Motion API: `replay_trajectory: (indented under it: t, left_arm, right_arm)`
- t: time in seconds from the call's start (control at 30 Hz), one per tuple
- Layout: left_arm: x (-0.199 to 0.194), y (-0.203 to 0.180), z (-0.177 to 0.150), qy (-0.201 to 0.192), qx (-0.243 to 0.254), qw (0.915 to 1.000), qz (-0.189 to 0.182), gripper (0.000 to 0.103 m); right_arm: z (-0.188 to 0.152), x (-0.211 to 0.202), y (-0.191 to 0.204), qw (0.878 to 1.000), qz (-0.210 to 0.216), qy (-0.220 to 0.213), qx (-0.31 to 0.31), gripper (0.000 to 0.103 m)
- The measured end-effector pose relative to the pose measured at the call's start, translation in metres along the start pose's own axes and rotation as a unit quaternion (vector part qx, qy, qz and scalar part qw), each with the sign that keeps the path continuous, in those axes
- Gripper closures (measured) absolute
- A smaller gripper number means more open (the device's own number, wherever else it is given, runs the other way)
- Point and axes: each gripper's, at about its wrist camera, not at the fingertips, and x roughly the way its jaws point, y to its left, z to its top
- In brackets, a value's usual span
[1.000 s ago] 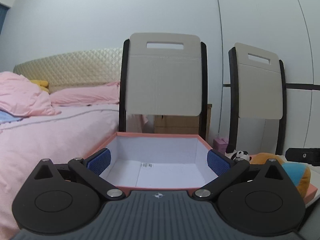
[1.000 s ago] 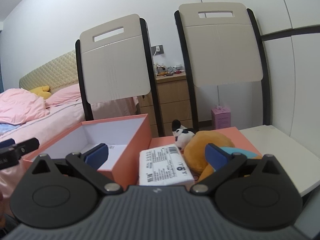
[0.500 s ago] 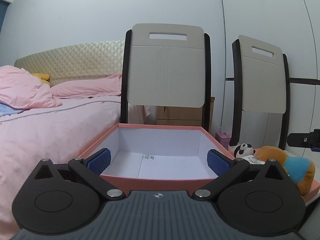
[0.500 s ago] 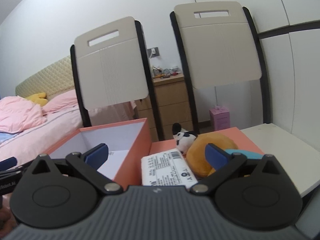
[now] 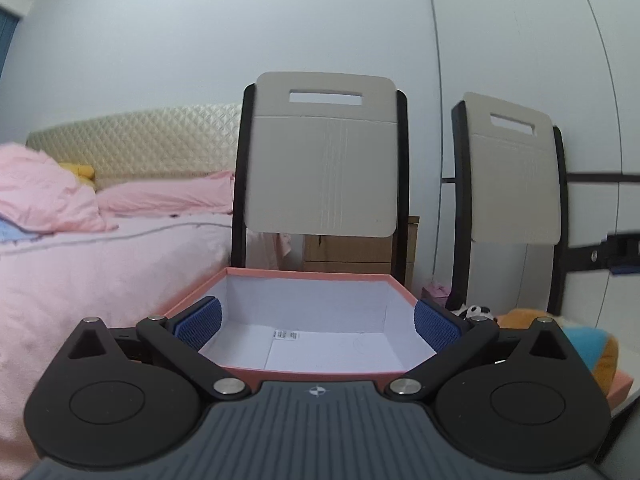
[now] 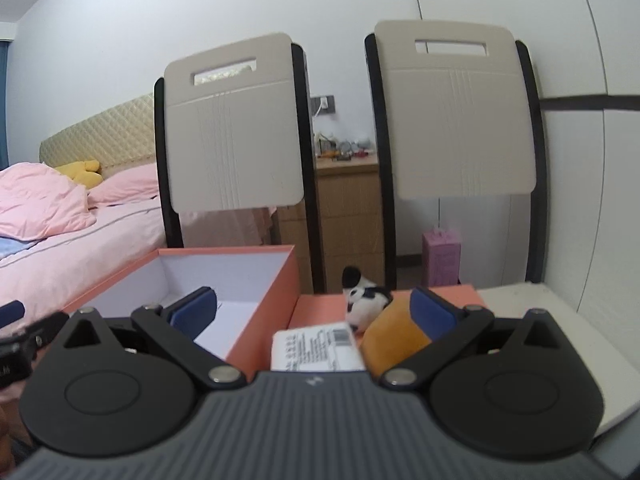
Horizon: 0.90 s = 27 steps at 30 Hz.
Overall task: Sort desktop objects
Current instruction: 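Move the left gripper to the white tissue pack and close on it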
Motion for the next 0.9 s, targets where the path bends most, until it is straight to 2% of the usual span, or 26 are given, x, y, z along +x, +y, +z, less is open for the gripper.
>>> replay_trajectory:
  t: [0.07,0.2,0.37,0.47,0.57,0.73,0.9]
  left_arm:
    - [-0.006,-0.014,-0.004,-0.009,0.017,0.9997,-0.013,0.0]
    - [-0.019,-0.045,-0.011,-0.015,0.012,0.9977,-0.066,0.0]
    - [-0.018,-0.092,-0.026,-0.002,0.02,0.9926,-0.119,0.0]
    - [-0.009,-0.123,-0.039,0.015,0.027,0.9905,-0.134,0.0]
    - [0.008,-0.15,-0.053,0.023,0.041,0.9912,-0.124,0.0]
    - [0.028,-0.18,-0.057,0.041,0.031,0.9918,-0.117,0.0]
    - [0.055,-0.206,-0.059,0.045,0.031,0.9956,-0.076,0.0]
  right_arm:
    - [-0.003,-0.005,-0.008,1.0,-0.002,-0.004,0.001,0.0]
    - [-0.011,-0.018,-0.026,1.0,-0.02,-0.014,0.006,0.0]
    - [-0.016,-0.034,-0.046,0.999,-0.035,-0.011,0.016,0.0]
    - [-0.02,-0.045,-0.055,0.999,-0.038,-0.01,0.022,0.0]
    - [-0.022,-0.059,-0.066,0.998,-0.046,-0.021,0.029,0.0]
    - [-0.026,-0.078,-0.081,0.998,-0.057,-0.034,0.018,0.0]
    - [-0.032,-0.089,-0.098,0.998,-0.056,-0.021,0.03,0.0]
